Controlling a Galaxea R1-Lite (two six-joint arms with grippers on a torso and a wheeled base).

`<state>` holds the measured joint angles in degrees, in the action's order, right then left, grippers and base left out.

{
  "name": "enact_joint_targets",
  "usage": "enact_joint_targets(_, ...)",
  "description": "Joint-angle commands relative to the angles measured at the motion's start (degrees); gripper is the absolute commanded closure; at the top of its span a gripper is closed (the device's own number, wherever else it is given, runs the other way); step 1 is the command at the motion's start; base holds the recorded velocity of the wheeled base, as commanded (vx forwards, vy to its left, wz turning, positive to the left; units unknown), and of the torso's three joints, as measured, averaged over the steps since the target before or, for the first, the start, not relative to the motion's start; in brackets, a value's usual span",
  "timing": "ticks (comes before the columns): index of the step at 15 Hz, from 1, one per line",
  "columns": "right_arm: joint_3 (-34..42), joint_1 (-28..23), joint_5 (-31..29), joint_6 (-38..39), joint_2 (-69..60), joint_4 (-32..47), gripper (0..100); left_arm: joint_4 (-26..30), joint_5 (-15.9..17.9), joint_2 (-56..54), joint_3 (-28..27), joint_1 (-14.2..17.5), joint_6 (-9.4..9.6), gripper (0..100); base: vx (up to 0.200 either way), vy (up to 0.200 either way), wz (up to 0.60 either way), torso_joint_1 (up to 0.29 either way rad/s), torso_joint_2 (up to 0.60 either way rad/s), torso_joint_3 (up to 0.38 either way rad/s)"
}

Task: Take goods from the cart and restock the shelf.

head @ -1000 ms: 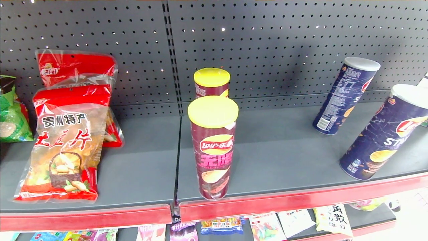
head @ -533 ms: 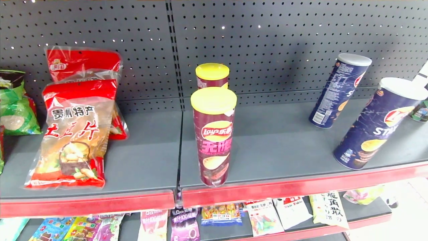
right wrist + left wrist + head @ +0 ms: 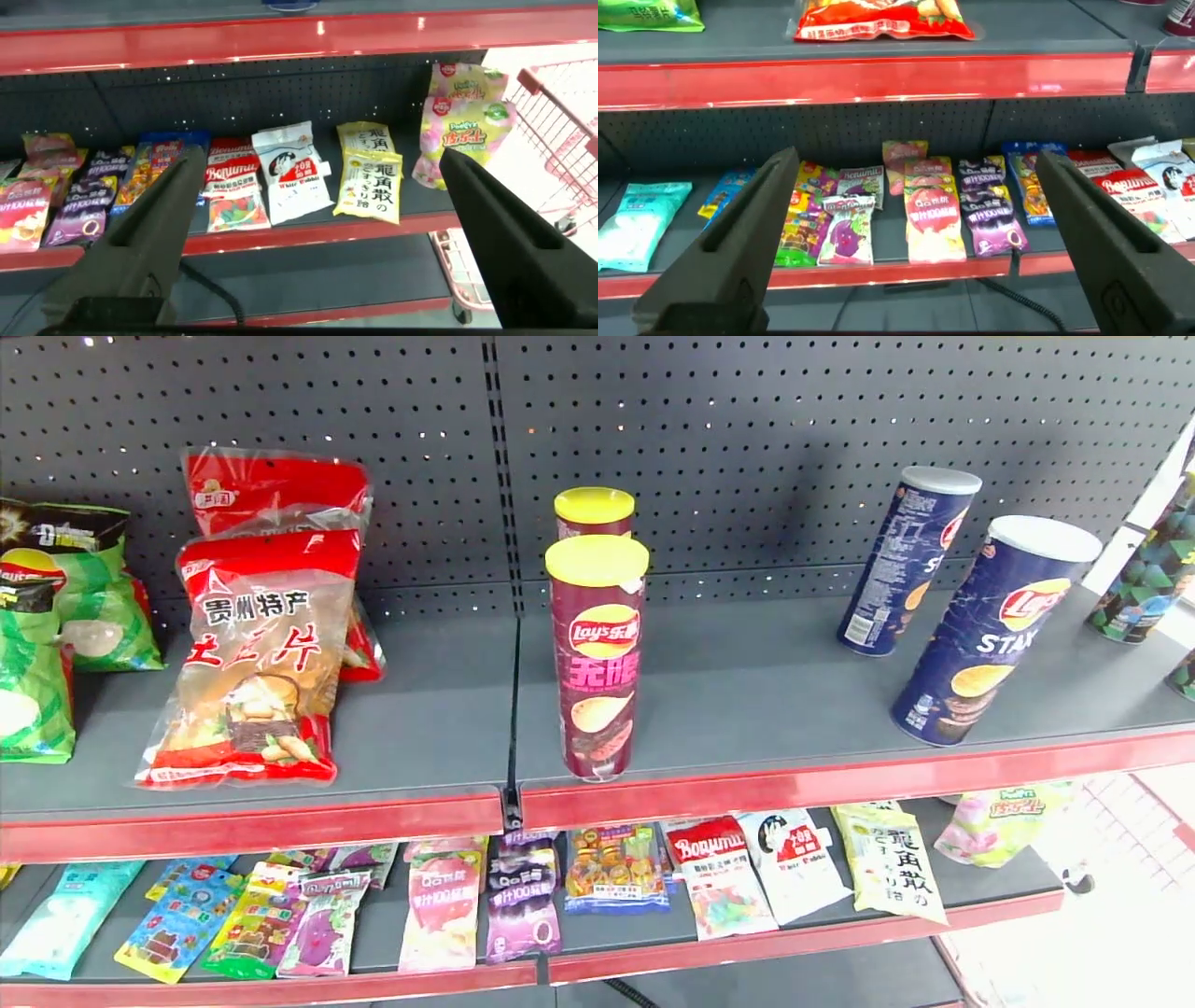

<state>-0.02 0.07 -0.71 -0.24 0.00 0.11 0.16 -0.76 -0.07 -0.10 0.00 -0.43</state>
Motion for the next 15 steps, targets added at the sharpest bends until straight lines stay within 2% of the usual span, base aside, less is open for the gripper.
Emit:
enact_joint_targets(1,0.02,0.01,0.00,-0.02,0.09,-0.02,0,0.02,-0.04,0.07,0.01,0.00,-0.01,0,0.000,-0.200,0.00,0.017,0.00,0.002)
enact_joint_targets(15,0.02,0.01,-0.08,-0.02,0.09,-0.02,0,0.02,-0.04,0.07,0.01,0.00,-0.01,0,0.000,-0.200,0.00,0.005,0.00,0.003)
